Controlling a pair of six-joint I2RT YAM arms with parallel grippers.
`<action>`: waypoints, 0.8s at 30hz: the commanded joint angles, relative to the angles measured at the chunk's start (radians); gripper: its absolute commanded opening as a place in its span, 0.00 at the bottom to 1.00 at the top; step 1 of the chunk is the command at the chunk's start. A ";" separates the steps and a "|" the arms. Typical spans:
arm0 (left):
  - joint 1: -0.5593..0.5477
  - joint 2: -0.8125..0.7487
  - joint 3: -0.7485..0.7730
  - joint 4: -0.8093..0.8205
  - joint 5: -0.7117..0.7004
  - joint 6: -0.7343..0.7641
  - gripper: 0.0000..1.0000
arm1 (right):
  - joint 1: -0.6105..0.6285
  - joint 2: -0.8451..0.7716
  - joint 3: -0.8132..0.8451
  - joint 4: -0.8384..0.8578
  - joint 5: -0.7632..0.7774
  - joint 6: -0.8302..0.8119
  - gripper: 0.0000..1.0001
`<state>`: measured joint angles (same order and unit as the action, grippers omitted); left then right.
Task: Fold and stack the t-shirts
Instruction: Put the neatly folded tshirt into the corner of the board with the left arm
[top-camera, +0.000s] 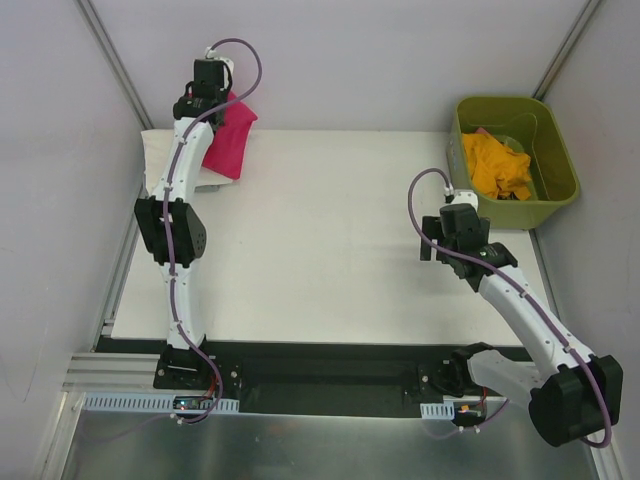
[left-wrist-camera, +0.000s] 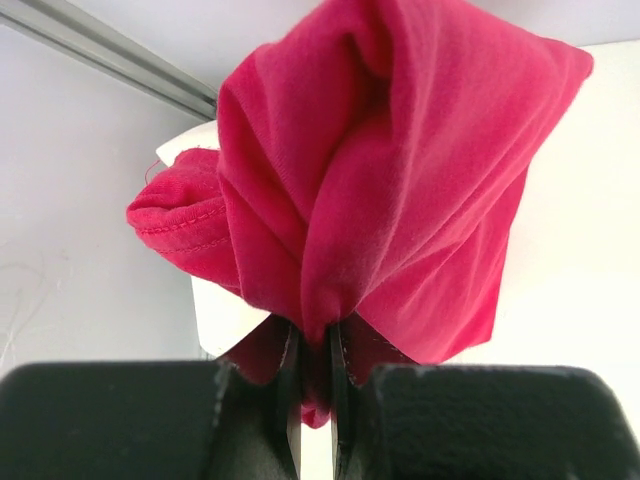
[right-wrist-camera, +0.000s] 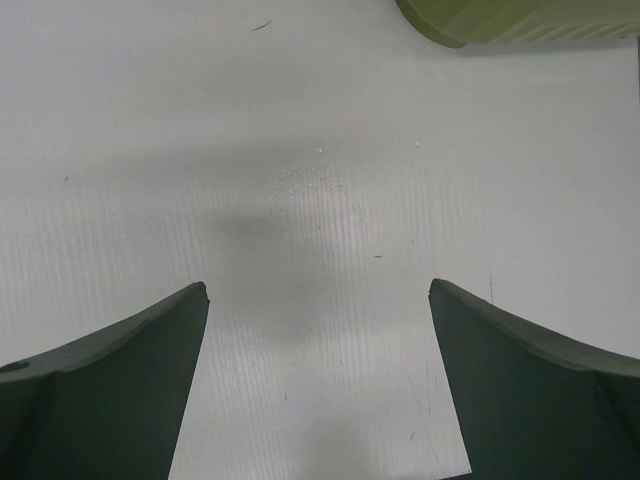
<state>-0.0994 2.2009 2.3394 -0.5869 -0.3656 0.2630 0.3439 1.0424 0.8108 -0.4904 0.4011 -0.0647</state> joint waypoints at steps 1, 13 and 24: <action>0.039 -0.055 0.023 0.018 0.010 0.039 0.00 | -0.002 -0.041 0.004 0.007 0.042 -0.006 0.96; 0.156 0.036 0.038 0.068 0.111 0.047 0.00 | -0.002 -0.028 0.054 -0.066 0.071 0.026 0.96; 0.260 0.148 0.104 0.193 0.125 0.075 0.33 | 0.000 -0.045 0.105 -0.143 0.073 0.063 0.96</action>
<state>0.1406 2.3367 2.3718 -0.5087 -0.2234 0.3145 0.3439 1.0229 0.8513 -0.5919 0.4511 -0.0292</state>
